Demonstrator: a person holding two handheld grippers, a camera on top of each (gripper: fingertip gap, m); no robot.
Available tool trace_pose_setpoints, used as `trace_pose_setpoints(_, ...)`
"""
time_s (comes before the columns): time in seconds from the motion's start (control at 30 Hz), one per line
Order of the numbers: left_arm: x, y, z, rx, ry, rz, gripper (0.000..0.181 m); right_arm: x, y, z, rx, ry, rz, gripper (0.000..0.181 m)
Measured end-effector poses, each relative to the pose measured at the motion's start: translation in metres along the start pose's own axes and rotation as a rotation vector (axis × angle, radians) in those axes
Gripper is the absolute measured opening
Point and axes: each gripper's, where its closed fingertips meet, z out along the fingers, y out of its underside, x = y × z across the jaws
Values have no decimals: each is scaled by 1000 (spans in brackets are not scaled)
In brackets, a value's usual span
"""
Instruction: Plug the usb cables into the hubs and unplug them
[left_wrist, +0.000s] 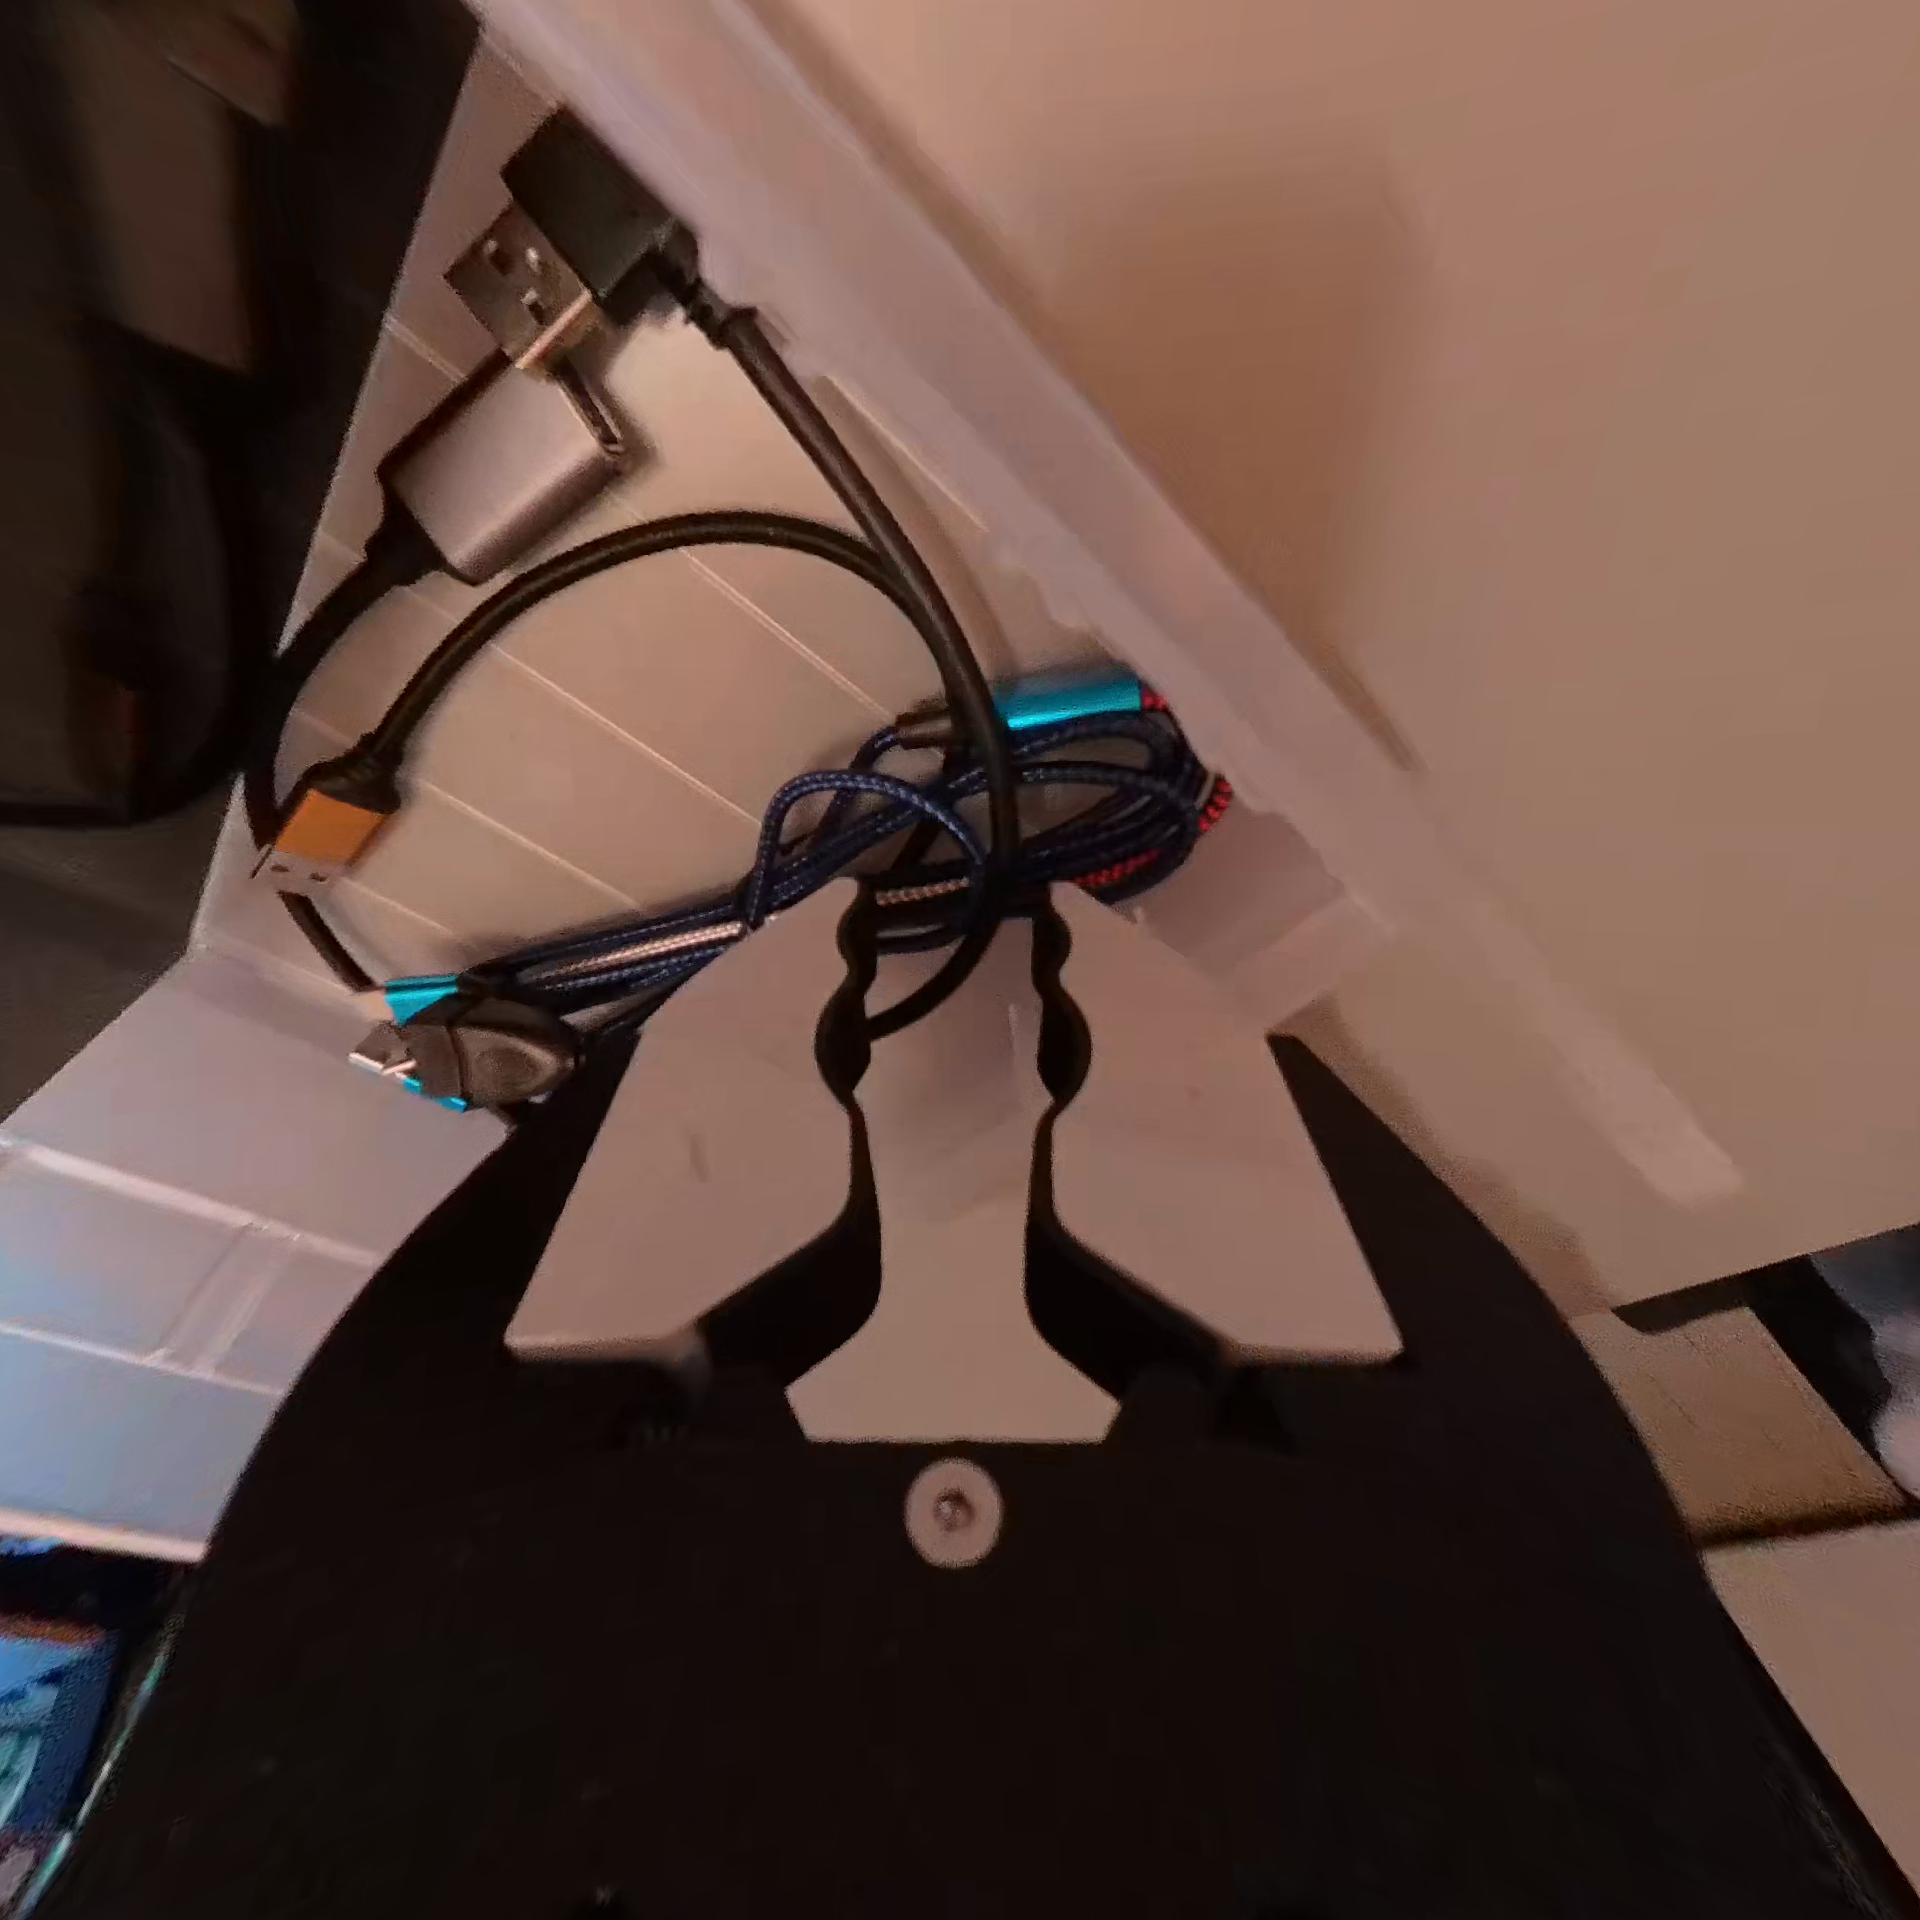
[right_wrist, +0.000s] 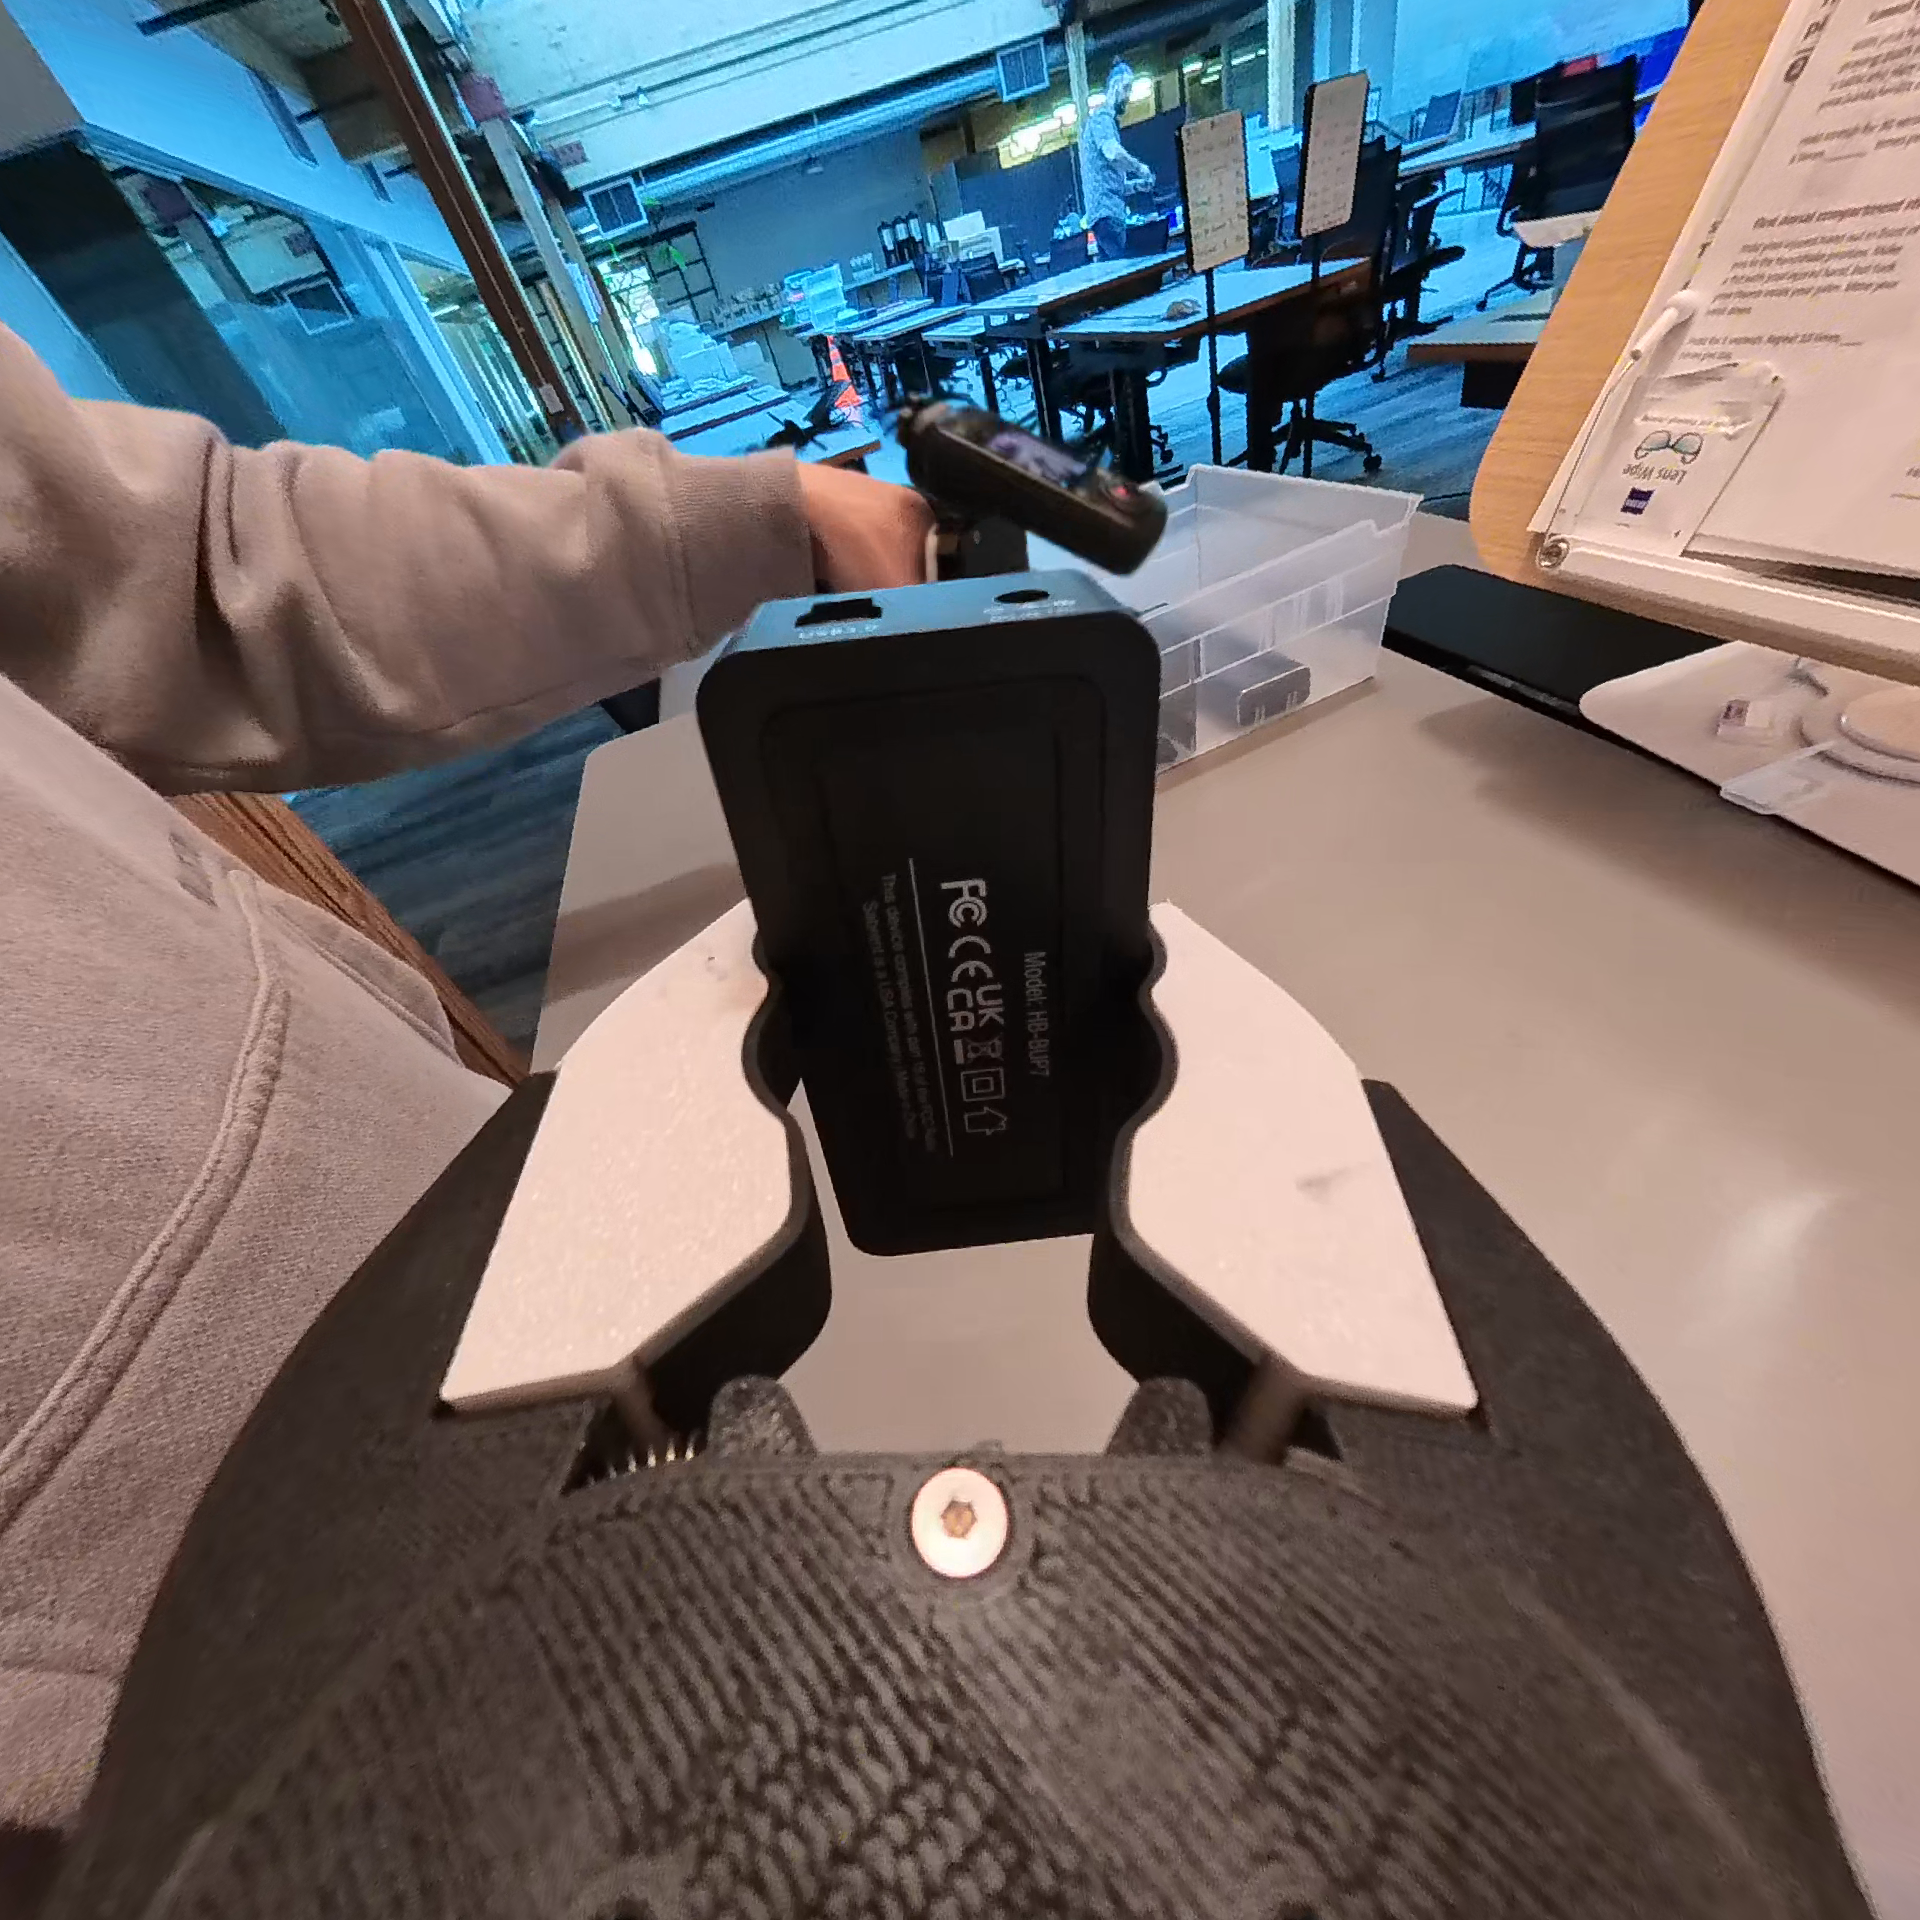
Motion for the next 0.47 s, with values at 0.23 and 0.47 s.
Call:
trace_pose_setpoints(0.23,1,3,-15,45,53,-21,10,2,4,-7,-22,29,-5,62)
trace_pose_setpoints(0.47,-28,6,-74,323,-69,-74,7,8,-2,-12,5,43,7,62)
